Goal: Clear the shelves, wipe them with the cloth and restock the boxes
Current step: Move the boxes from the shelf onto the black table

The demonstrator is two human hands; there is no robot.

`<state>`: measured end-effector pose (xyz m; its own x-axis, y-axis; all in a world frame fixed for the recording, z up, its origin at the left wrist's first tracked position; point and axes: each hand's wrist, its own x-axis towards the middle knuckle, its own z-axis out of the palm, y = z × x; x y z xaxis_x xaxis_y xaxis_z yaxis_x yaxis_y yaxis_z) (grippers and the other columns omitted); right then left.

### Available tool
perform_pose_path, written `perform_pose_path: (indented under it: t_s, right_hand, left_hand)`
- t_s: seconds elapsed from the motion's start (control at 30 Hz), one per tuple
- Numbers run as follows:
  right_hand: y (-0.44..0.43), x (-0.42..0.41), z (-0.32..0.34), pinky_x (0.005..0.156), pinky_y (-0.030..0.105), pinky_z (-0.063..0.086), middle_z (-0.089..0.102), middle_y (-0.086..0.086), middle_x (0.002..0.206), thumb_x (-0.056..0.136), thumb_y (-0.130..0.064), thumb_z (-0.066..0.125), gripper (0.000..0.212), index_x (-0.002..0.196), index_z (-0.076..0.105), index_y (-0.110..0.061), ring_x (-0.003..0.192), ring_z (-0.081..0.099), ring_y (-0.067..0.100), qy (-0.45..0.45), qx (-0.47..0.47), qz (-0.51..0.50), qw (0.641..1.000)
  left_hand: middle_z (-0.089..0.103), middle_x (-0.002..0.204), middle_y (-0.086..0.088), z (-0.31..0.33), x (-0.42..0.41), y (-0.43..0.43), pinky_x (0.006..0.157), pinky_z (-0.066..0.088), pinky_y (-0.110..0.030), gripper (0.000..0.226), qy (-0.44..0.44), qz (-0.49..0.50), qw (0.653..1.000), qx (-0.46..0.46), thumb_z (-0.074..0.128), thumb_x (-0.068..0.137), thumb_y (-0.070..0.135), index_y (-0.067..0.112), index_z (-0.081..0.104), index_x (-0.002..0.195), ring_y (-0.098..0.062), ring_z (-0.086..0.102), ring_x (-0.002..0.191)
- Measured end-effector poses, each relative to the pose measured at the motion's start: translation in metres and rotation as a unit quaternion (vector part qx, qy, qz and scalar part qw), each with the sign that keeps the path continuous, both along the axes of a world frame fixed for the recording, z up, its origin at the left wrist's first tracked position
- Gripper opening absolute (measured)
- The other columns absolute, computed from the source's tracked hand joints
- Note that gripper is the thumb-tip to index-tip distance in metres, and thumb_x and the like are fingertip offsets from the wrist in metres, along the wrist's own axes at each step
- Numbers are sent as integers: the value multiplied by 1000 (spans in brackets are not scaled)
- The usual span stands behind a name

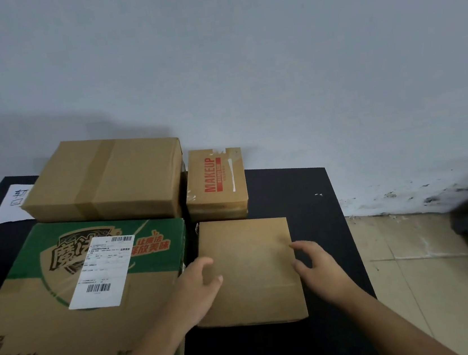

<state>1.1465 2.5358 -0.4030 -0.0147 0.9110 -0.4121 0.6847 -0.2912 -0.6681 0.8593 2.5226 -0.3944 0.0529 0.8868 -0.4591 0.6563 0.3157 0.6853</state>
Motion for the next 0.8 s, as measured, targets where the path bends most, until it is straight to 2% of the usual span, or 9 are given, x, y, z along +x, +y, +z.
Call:
perform_pose_path:
  t_s: [0.13, 0.23, 0.33, 0.4, 0.5, 0.63, 0.73, 0.8]
  right_hand:
    - [2, -5, 34, 105, 24, 41, 49, -15, 145, 101, -30, 60, 41, 140, 53, -34, 122, 47, -2, -26, 31, 37, 998]
    - [-2, -16, 61, 104, 25, 42, 51, -15, 143, 102, -32, 57, 35, 137, 56, -34, 122, 49, 0, -41, 64, 48, 996]
    - [-4, -31, 91, 110, 30, 43, 52, -14, 142, 102, -34, 56, 33, 135, 57, -36, 128, 50, 4, -54, 96, 55, 992]
    - [-5, -43, 110, 110, 31, 43, 53, -15, 141, 102, -35, 56, 32, 135, 57, -36, 127, 50, 4, -62, 109, 64, 990]
    - [-7, -65, 136, 107, 30, 45, 55, -15, 139, 102, -35, 56, 31, 133, 58, -36, 122, 51, 1, -68, 128, 84, 986]
    - [-5, -103, 166, 97, 23, 44, 56, -13, 139, 102, -35, 56, 32, 134, 58, -34, 118, 52, 2, -79, 159, 115, 977]
    - [-5, -140, 183, 107, 32, 45, 54, -13, 144, 102, -36, 54, 32, 134, 58, -36, 129, 51, 8, -78, 179, 138, 971]
    - [-4, -167, 196, 109, 35, 45, 56, -14, 141, 102, -38, 53, 31, 133, 59, -38, 128, 52, 8, -73, 197, 156, 965]
  left_hand:
    - [51, 138, 13, 34, -15, 4, 99, 40, -26, 40, 37, -27, 998, 52, 58, 100, 41, 32, 51, 138, -10, 48, 132]
    - [52, 125, 18, 60, -32, 2, 85, 40, -22, 30, 39, -22, 995, 85, 60, 98, 42, 36, 56, 127, -1, 51, 114]
    - [56, 126, 19, 82, -55, 0, 96, 46, -34, 21, 41, -10, 994, 99, 61, 97, 46, 44, 57, 117, -4, 52, 117]
    - [62, 123, 17, 99, -72, -5, 100, 48, -37, 19, 39, -4, 992, 116, 61, 97, 45, 42, 58, 115, -5, 56, 119]
    - [63, 115, 17, 124, -99, -14, 86, 49, -29, 20, 49, 5, 989, 139, 58, 98, 45, 36, 59, 116, -4, 57, 110]
    - [63, 116, 21, 155, -144, -29, 86, 49, -33, 26, 85, 32, 983, 163, 56, 97, 54, 39, 59, 117, -4, 58, 107]
    - [62, 111, 24, 176, -177, -44, 87, 51, -31, 24, 87, 58, 979, 175, 57, 97, 51, 40, 59, 118, -1, 59, 104]
    - [61, 111, 23, 190, -198, -54, 87, 50, -30, 22, 89, 75, 975, 189, 57, 98, 48, 39, 59, 118, 0, 59, 104]
